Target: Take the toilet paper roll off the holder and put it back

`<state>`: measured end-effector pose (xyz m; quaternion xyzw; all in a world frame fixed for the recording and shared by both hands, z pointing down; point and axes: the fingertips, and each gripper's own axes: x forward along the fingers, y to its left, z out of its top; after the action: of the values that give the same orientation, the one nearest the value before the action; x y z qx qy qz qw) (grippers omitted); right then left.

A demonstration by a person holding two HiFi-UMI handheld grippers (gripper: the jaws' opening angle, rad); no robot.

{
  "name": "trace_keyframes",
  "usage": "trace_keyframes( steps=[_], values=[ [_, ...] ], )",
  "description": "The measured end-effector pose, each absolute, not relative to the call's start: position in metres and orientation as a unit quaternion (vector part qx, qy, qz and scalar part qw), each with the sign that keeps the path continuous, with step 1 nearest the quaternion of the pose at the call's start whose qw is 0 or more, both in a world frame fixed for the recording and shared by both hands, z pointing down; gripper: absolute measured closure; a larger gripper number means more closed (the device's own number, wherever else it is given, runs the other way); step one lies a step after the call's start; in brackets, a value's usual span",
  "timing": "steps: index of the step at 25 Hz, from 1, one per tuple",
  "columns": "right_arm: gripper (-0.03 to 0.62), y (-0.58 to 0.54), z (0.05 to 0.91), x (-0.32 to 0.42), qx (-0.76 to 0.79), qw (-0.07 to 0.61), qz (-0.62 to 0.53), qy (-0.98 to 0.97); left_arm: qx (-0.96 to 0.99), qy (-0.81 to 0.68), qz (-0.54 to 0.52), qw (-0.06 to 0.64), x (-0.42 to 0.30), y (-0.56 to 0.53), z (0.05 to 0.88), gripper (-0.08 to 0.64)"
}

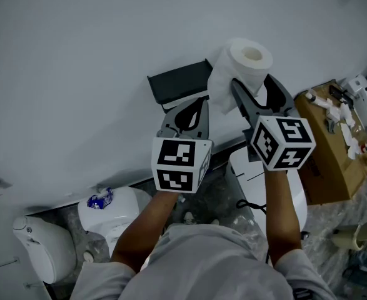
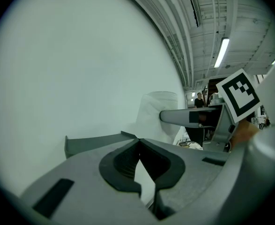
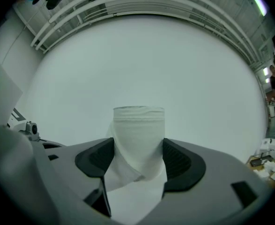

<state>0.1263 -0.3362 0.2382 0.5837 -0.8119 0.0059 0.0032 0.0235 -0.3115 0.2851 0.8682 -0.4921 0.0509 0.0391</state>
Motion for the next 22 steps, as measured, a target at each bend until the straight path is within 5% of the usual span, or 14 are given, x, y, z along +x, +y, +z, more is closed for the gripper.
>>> trace_keyframes(
  steps=[22],
  values=[
    [0.268, -0.272, 0.291, 0.215, 0.652, 0.034, 0.023, -0.757, 0.906, -0.417, 0.051, 0.048, 0.129, -0.273, 0.299, 0.555]
  ],
)
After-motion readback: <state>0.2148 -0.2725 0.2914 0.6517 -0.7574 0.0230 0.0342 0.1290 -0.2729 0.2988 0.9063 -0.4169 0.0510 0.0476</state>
